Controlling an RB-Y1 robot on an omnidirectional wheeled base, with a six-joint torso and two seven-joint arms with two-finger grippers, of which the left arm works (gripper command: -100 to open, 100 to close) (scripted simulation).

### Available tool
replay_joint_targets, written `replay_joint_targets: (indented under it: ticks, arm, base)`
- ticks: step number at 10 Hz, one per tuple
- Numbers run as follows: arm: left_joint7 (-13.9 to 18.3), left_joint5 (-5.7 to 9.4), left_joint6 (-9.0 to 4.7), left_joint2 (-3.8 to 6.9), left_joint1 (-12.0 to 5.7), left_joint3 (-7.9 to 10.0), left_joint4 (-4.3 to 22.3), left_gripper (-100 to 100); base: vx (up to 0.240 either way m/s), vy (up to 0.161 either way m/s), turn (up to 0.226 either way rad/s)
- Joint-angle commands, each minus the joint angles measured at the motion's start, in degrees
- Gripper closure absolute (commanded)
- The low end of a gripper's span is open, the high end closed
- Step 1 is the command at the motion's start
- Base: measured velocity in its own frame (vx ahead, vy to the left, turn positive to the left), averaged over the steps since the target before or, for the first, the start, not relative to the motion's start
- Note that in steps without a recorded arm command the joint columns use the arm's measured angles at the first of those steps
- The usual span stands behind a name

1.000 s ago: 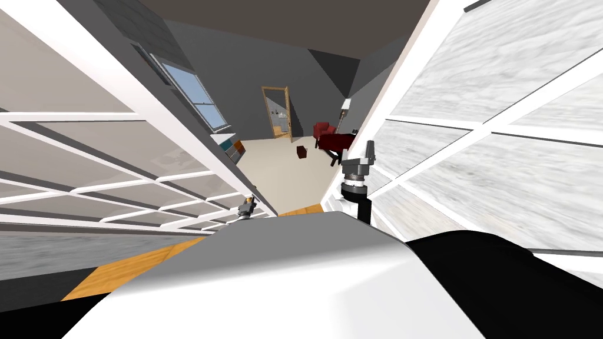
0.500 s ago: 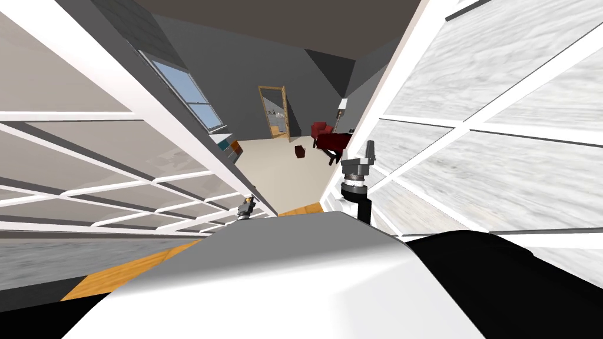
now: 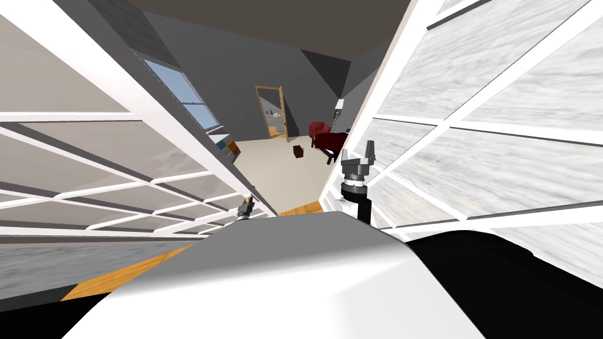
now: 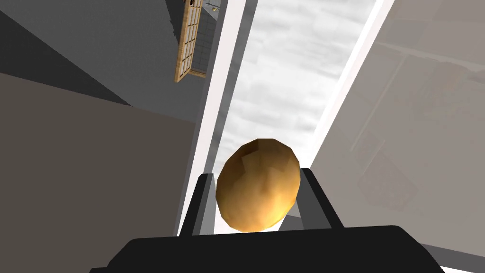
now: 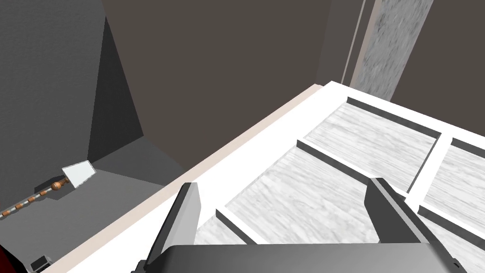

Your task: Pull the door open

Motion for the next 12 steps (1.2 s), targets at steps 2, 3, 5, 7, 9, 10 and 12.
replay_joint_targets:
  ticks: [2,3,5,7,9,10,12]
  arm:
    - [4.4,1.90,-0.08,0.25,0.18,-0.65,0.0,100]
    - [5.3,1.90,-0.08,0.25,0.18,-0.65,0.0,100]
    - [8.8,3.60,-0.14,0.52,0.27,-1.23,-0.1,100]
    - [11.6,4.45,-0.18,0.65,0.32,-1.52,-0.1,100]
    - [14.0,5.34,-0.21,0.79,0.37,-1.82,-0.1,100]
    - [16.0,6.33,-0.25,0.95,0.43,-2.15,-0.1,100]
    - [18.6,7.31,-0.29,1.10,0.48,-2.49,-0.1,100]
  base:
    - [-0.045,0.016,-0.085]
    - [-0.037,0.009,-0.040]
    - [-0.040,0.013,-0.075]
    - [-0.038,0.011,-0.046]
    - [-0.050,0.014,-0.067]
    - [-0.030,0.009,-0.064]
    - [-0.031,0.008,-0.050]
